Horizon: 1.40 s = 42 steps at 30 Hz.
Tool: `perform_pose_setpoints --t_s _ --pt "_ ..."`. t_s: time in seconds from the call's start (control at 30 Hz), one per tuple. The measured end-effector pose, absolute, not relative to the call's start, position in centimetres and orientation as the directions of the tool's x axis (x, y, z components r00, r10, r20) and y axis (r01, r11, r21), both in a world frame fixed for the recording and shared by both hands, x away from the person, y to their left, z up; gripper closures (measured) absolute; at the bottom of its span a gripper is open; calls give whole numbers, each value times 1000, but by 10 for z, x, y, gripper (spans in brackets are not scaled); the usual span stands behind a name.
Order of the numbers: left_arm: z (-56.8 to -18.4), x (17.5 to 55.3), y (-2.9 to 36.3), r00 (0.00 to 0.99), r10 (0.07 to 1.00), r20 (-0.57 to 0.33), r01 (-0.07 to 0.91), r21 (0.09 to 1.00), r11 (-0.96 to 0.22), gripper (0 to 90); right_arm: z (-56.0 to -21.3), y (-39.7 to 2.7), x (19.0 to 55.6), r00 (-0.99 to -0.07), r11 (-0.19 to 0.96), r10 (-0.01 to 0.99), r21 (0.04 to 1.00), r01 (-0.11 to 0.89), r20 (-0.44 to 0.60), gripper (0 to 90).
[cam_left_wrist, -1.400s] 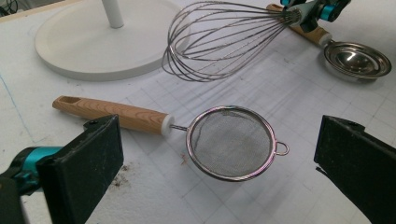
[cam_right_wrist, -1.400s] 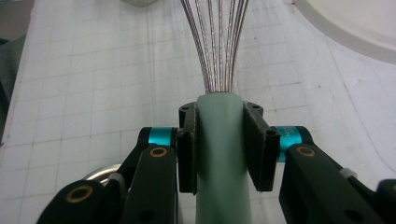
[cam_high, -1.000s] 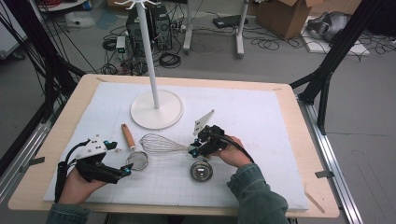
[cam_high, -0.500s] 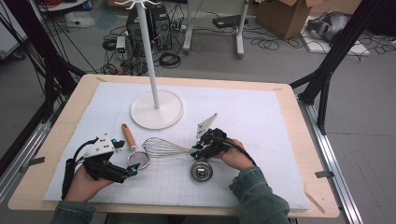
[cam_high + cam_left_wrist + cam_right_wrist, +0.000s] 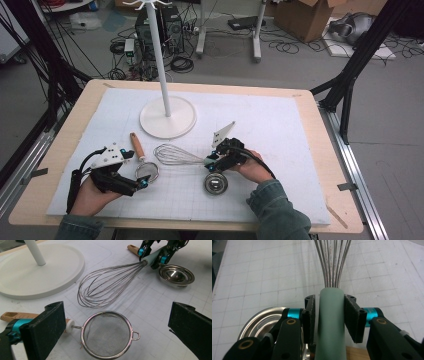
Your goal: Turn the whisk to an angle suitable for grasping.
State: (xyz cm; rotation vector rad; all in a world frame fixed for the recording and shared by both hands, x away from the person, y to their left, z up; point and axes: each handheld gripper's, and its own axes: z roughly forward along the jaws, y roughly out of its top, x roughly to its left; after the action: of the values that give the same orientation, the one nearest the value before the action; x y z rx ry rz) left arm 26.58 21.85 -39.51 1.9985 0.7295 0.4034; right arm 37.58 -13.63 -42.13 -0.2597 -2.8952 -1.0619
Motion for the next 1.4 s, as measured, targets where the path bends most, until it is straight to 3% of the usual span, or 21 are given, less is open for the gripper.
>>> perform_pose_setpoints --t_s 0.97,1.4 --pt "-386 275 213 782 623 -11 321 864 -387 18 -408 -161 375 -969 669 210 703 239 130 465" --pt "-381 277 213 787 617 -10 314 868 -386 18 -395 -184 365 -962 640 238 724 256 130 436"
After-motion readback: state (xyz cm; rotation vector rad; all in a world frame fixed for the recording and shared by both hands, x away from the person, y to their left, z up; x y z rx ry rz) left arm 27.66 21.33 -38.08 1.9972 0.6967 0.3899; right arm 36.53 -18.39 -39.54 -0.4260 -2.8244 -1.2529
